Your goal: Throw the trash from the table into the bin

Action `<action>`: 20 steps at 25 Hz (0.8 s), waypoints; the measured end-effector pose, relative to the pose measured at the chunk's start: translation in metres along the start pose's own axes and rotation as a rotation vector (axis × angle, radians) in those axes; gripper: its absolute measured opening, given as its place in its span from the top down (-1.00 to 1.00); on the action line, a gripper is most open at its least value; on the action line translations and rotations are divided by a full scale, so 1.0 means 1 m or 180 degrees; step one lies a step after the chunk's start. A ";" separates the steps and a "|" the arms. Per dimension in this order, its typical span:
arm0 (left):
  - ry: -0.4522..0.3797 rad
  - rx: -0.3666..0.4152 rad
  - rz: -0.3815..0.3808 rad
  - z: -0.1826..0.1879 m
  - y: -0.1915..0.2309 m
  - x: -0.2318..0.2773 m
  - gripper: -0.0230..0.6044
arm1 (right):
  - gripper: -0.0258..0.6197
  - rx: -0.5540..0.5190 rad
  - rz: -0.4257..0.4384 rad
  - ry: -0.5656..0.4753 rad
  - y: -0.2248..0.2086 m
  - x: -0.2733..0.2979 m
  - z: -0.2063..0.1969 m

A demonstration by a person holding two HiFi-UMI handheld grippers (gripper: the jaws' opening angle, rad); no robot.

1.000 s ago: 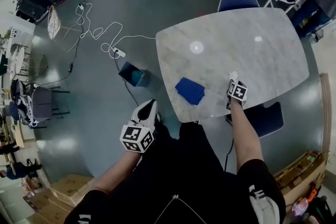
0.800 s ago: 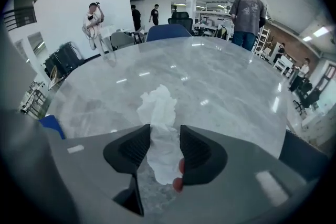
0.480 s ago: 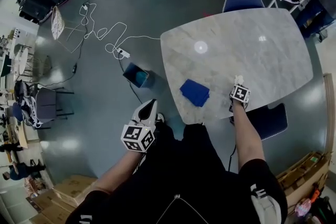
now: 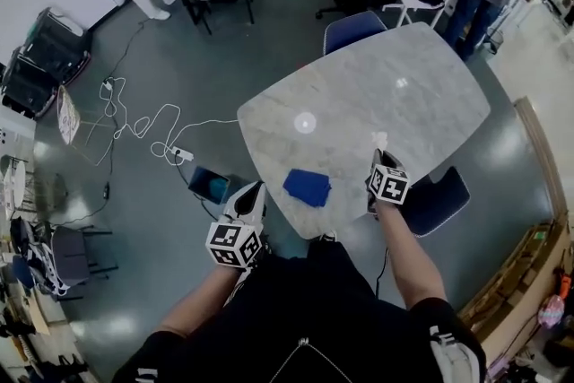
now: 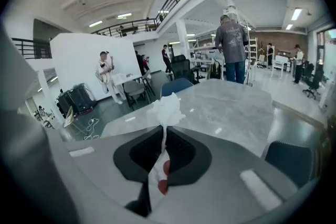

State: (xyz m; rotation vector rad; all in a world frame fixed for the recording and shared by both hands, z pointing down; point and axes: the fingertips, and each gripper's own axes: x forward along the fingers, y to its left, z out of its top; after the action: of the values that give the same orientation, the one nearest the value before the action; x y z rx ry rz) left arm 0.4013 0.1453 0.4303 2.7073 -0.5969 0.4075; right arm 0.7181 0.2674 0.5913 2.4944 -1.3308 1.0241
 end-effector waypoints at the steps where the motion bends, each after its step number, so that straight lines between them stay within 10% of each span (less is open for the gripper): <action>1: -0.0033 0.0021 -0.0062 0.007 -0.005 0.004 0.93 | 0.80 -0.0016 0.0060 -0.0110 0.009 -0.018 0.015; 11: -0.0222 0.0123 -0.0378 0.057 -0.045 0.001 0.93 | 0.80 -0.0358 0.0605 -0.0843 0.102 -0.175 0.100; 20: -0.0368 0.0047 -0.0137 0.058 -0.030 -0.024 0.93 | 0.80 -0.0407 0.0815 -0.0846 0.121 -0.170 0.102</action>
State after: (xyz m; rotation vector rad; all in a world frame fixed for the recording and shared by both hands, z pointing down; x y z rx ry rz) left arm 0.4060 0.1576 0.3618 2.7669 -0.5674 0.2467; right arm 0.6110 0.2694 0.3851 2.4751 -1.7684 0.6357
